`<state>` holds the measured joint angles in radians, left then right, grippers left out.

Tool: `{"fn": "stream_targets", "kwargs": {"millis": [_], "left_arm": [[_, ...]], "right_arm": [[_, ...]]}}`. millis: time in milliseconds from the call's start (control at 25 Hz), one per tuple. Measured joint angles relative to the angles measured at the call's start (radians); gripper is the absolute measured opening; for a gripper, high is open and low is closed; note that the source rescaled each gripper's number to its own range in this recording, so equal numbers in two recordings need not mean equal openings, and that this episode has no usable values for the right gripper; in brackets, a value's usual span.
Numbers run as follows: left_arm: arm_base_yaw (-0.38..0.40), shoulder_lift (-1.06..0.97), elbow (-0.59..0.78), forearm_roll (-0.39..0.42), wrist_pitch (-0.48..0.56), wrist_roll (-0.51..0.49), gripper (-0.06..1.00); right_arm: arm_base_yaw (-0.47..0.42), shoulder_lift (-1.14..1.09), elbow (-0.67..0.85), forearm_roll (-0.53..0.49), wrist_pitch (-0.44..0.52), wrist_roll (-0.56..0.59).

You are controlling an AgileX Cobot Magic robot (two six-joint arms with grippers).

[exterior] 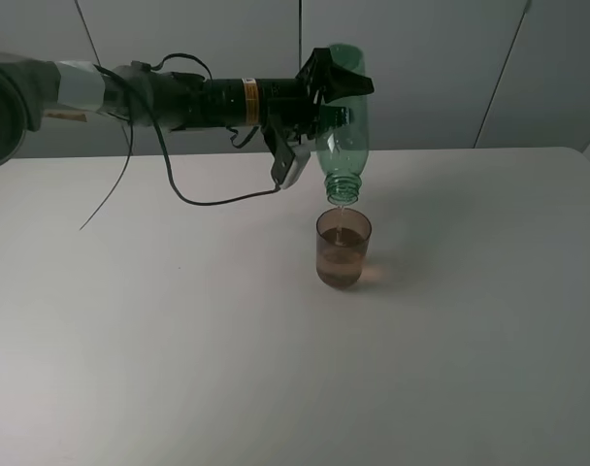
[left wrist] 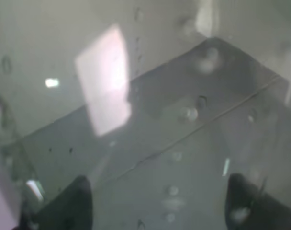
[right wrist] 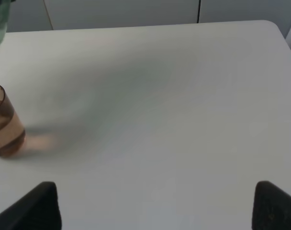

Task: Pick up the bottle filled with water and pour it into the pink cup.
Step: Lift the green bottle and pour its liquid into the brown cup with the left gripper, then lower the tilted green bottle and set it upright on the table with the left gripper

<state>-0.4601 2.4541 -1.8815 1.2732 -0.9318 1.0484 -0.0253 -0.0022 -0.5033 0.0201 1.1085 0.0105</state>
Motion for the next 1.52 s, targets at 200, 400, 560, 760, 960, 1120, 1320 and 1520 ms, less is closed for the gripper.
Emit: {"fn": "stream_targets", "kwargs": {"millis": [200,400,560,760,960,1120,1320,1520], "left_arm": [[-0.001,-0.009,-0.002,0.022,-0.006,0.000,0.00],[-0.001,-0.009,-0.002,0.029,-0.006,0.000,0.00],[-0.001,-0.009,-0.002,0.035,-0.006,0.000,0.00],[-0.001,-0.009,0.000,0.033,-0.004,-0.015,0.00],[-0.001,-0.015,0.021,0.014,0.006,-0.025,0.00],[-0.001,-0.015,0.024,-0.043,0.006,-0.145,0.00],[0.000,-0.027,0.024,-0.083,0.050,-0.366,0.00],[0.012,-0.061,0.077,-0.185,0.143,-0.761,0.00]], "right_arm": [[0.000,0.000,0.000,0.000,0.000,0.000],[0.000,0.000,0.000,0.000,0.000,0.000],[0.000,0.000,0.000,0.000,0.000,0.000],[0.000,0.000,0.000,0.000,0.000,0.000],[0.000,0.000,0.000,0.000,0.000,0.000],[0.000,0.000,0.000,0.000,0.000,0.000],[0.000,0.000,0.000,0.000,0.000,0.000],[0.000,0.000,0.000,0.000,0.000,0.000]]}}
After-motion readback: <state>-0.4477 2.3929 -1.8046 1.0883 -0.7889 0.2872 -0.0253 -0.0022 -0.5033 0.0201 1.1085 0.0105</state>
